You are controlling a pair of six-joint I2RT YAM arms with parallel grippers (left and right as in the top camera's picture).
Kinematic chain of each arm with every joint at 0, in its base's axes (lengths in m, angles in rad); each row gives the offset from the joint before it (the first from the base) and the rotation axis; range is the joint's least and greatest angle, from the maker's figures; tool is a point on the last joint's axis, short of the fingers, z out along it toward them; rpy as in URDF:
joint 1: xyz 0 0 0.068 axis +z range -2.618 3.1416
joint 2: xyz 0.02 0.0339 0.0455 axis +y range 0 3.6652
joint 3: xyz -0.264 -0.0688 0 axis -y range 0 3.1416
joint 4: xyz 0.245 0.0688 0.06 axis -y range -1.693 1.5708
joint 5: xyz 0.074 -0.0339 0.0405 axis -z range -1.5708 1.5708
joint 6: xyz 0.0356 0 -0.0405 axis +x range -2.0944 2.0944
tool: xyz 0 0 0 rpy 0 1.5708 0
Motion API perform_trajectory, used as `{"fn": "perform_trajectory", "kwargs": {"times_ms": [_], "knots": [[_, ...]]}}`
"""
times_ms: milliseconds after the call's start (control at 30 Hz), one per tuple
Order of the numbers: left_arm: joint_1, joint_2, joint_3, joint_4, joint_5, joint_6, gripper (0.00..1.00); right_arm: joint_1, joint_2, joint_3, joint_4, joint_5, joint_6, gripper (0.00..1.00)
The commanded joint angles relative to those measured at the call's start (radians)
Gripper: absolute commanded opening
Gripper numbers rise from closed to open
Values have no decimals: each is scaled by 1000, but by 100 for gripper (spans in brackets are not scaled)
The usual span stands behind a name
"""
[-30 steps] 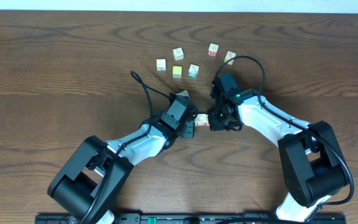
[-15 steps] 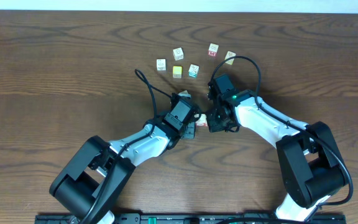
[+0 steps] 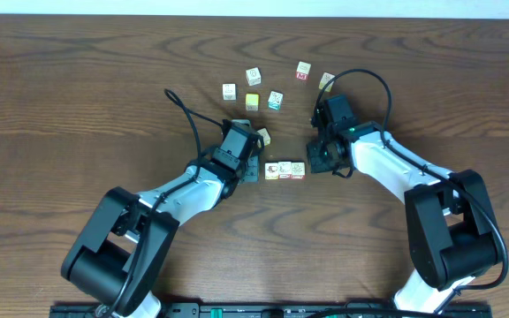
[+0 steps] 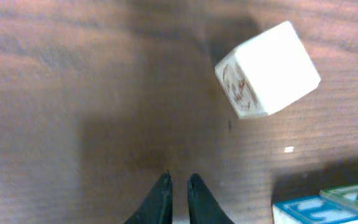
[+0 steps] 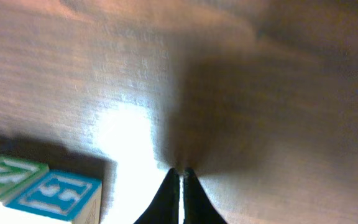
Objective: Lift 3 blocks
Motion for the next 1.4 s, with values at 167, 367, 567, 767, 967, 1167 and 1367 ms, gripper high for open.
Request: {"fn": "perform_trajectory", "kwargs": {"times_ms": [167, 367, 567, 767, 967, 1167, 1367], "knots": [[77, -92, 23, 82, -17, 90, 17, -21, -27, 47, 168, 13, -63, 19], [119, -147, 23, 86, -17, 90, 61, -21, -27, 47, 256, 129, -63, 66], [151, -172, 23, 98, -17, 90, 73, -21, -27, 47, 309, 269, -63, 99], [161, -172, 23, 124, -16, 90, 74, -20, -27, 46, 230, 274, -70, 99], [161, -173, 23, 173, -16, 89, 74, -19, -27, 46, 198, 272, -70, 99], [161, -176, 23, 172, 54, 85, 74, -19, -27, 46, 199, 272, -70, 99], [164, -176, 23, 128, 8, 101, 74, -19, -27, 46, 199, 272, -70, 99]]}}
